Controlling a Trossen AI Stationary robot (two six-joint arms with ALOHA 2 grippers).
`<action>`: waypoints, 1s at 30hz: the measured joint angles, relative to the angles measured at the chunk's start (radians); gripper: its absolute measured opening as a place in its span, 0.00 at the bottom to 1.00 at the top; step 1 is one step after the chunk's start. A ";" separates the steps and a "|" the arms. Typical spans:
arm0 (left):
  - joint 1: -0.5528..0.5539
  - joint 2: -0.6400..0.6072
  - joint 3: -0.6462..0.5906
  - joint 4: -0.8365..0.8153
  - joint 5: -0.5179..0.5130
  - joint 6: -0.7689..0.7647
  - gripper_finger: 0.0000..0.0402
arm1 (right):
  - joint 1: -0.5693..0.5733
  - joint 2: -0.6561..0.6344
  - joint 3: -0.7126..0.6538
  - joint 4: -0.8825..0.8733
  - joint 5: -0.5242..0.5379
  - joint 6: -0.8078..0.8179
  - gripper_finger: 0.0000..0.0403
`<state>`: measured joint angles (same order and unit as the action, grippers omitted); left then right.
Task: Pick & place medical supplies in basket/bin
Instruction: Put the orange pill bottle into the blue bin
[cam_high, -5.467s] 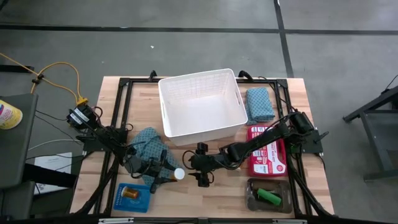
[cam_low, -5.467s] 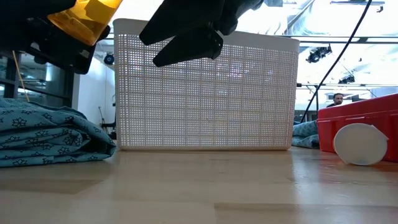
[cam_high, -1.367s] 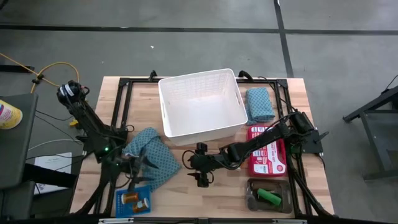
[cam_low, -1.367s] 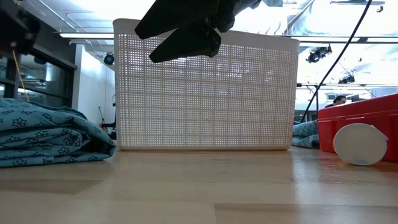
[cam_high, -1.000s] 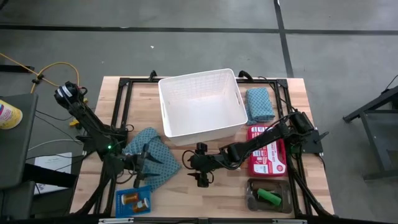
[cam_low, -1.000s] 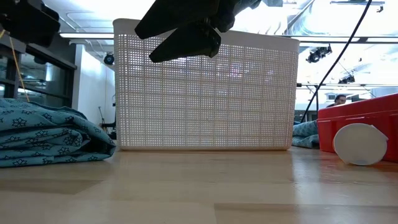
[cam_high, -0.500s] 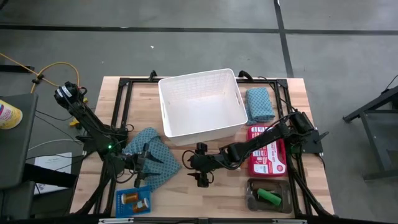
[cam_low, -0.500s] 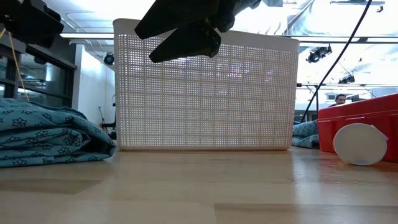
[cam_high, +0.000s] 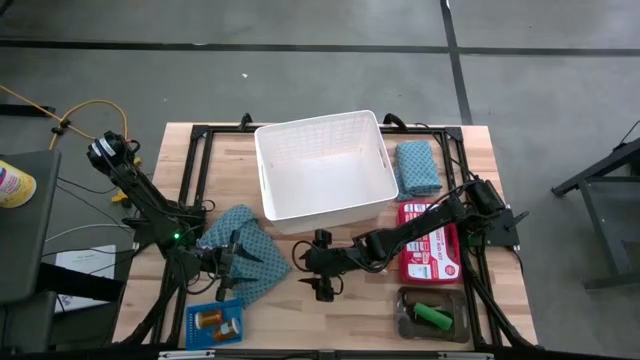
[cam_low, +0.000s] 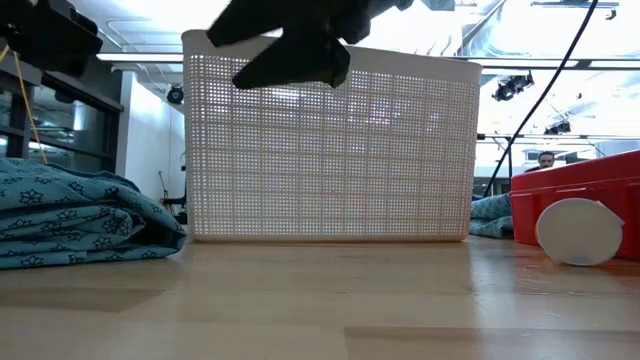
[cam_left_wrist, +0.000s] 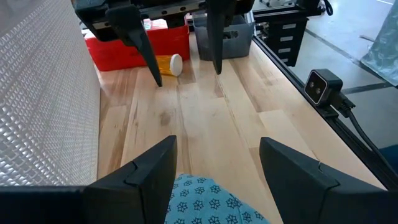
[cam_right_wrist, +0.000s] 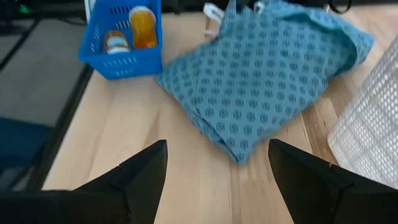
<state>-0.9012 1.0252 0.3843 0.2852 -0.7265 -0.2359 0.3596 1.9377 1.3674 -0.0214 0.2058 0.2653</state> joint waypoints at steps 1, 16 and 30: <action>0.000 0.000 0.000 0.000 0.000 0.000 0.55 | 0.000 0.000 0.000 0.010 0.000 0.000 0.66; 0.000 0.000 0.000 0.000 0.000 0.000 0.55 | -0.016 0.000 0.000 0.057 -0.038 0.034 0.66; 0.000 0.000 0.000 0.005 0.000 0.000 0.55 | -0.027 -0.087 0.000 -0.262 -0.240 -0.168 0.66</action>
<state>-0.9012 1.0252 0.3843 0.2898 -0.7265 -0.2356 0.3328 1.8503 1.3673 -0.2831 -0.0345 0.0976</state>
